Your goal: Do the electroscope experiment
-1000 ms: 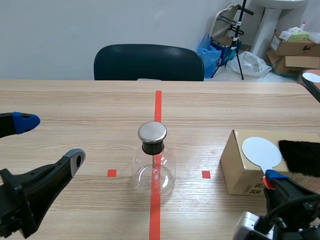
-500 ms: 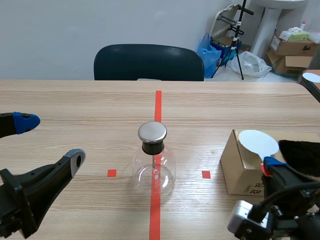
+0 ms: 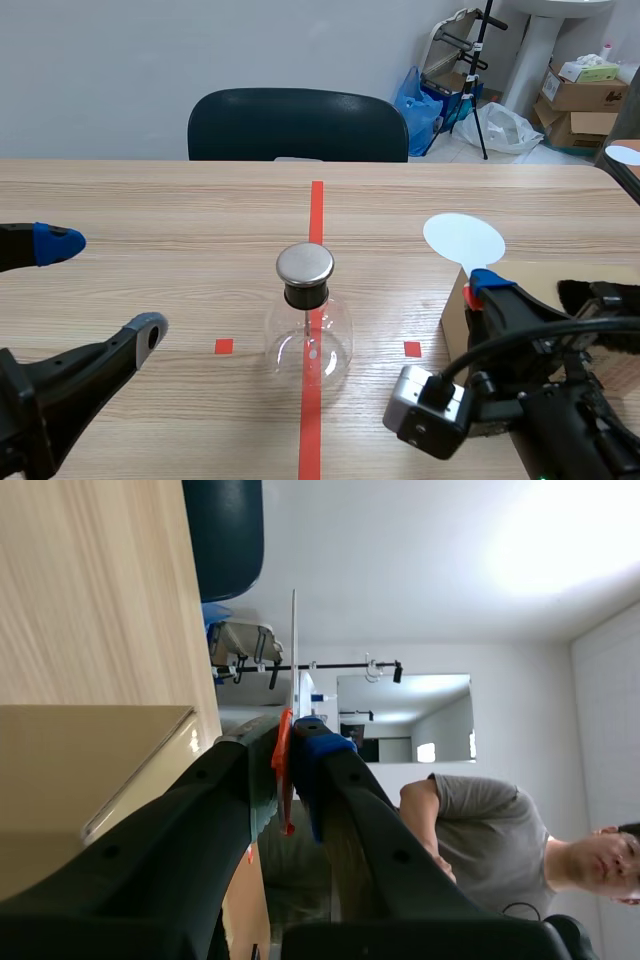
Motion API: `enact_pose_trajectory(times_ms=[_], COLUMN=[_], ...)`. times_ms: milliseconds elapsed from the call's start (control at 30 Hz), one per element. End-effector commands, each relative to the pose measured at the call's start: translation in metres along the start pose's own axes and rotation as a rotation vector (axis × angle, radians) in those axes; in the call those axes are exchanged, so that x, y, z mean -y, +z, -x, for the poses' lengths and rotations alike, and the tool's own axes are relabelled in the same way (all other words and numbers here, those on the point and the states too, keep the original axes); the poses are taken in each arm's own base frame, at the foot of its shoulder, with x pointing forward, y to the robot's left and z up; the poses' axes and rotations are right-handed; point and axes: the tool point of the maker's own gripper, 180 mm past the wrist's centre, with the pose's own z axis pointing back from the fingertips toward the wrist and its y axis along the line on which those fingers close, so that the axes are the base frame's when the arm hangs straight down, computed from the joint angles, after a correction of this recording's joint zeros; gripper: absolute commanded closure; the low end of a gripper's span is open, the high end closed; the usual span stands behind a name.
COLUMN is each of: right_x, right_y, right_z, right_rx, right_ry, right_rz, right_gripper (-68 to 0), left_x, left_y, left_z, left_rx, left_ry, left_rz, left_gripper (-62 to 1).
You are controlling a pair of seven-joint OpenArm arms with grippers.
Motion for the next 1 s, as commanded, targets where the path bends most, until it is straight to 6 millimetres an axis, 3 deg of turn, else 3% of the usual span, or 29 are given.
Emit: enact_pose_trajectory(times_ms=[0,233,433,500,667,700,967], right_x=[0.019,0.018,0.017,0.011,0.005,0.005,0.007], right_y=[-0.008,-0.017,-0.02,-0.02,-0.018,-0.018,-0.018], right_z=[0.004,-0.007,-0.02,-0.023,-0.028,-0.028,-0.027], right_rx=[0.0,-0.006,0.012,0.017,0.029,0.031,0.028], right_ry=[0.006,0.029,0.046,0.06,0.073,0.077,0.094], right_rz=[0.093,0.084,0.081,0.048,0.018,0.021,0.032], right_gripper=[-0.9,-0.9,-0.9,-0.9,-0.9,-0.9,-0.9], left_x=[0.0,0.007,-0.008,-0.016,-0.04,-0.043,-0.034], left_y=[-0.005,-0.014,-0.02,-0.023,-0.031,-0.033,-0.045], left_z=[-0.007,-0.001,0.022,0.028,0.048,0.051,0.071], left_rx=[-0.012,-0.096,-0.127,-0.107,-0.108,-0.106,-0.07], left_ry=[-0.054,-0.164,-0.112,-0.091,-0.027,-0.013,0.02], left_rz=[0.046,0.211,0.26,0.261,0.221,0.215,0.337], left_gripper=[-62.3,-62.3,-62.3,-50.7,-5.7,-2.4,-3.8])
